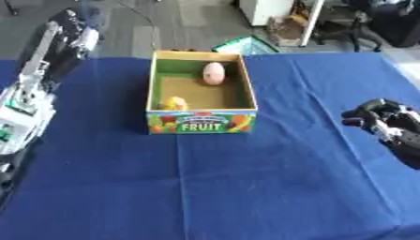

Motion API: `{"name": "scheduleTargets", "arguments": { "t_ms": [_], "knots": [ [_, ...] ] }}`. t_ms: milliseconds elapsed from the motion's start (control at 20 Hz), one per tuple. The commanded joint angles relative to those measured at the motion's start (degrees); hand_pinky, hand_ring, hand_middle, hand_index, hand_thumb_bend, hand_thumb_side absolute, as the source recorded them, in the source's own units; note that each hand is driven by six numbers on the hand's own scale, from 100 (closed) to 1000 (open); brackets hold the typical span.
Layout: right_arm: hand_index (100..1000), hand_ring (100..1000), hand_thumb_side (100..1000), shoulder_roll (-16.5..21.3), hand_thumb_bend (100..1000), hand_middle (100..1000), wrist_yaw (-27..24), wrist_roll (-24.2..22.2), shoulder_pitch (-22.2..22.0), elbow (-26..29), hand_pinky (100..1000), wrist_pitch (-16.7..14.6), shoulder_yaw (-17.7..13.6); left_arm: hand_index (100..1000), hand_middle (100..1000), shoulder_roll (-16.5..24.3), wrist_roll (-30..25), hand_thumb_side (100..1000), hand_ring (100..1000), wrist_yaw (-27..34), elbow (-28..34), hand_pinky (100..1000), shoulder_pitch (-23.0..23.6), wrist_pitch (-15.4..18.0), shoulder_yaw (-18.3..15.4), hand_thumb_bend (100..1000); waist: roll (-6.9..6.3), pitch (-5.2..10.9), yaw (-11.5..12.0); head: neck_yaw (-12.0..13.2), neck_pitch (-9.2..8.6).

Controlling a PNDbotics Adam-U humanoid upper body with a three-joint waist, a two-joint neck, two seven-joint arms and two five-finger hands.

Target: Pick up objects on the table and place them in the box.

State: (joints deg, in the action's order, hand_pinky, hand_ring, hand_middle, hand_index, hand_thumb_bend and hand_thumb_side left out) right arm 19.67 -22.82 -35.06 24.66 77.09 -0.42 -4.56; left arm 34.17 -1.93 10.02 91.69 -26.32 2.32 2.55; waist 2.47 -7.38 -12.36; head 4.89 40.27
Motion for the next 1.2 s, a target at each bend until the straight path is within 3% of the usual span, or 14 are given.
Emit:
{"name": "scheduleTargets", "arguments": {
  "t_ms": [50,300,450,850,1200],
  "knots": [
    [628,753,100,2.1,100,569,-0.5,0.1,0.3,1.6,799,0.3,-0.6,792,647,2.3,-3.8,653,625,3.0,5.0,692,3.1,-1.5,-3.7,100,-0.23,0.82,0.3,-0.1,0.57],
    [627,753,100,2.1,100,569,-1.1,-0.2,0.0,2.9,799,0.6,-0.5,774,628,-0.4,-4.6,696,610,4.3,7.6,685,10.5,-3.1,-7.6,100,-0.28,0.95,1.2,1.4,1.43],
    [627,755,100,1.9,100,570,-1.4,-0.4,-0.4,3.6,799,0.8,-0.2,766,621,-3.0,-4.1,720,605,4.6,7.9,682,13.6,-4.4,-9.1,100,-0.19,1.03,1.6,3.6,2.27],
    [625,756,100,1.5,100,569,-1.6,-0.2,-1.2,5.8,799,0.6,-0.2,757,613,-7.4,-3.2,736,599,5.2,10.6,677,18.0,-5.8,-10.4,100,-0.21,0.64,2.0,8.9,3.82],
    [620,753,100,0.9,100,563,-0.7,1.2,-1.9,7.0,796,-0.3,-0.4,753,608,-9.2,-3.1,742,596,6.0,12.5,674,19.6,-6.8,-10.3,100,-0.36,0.21,2.0,10.7,3.85]
  ]
}}
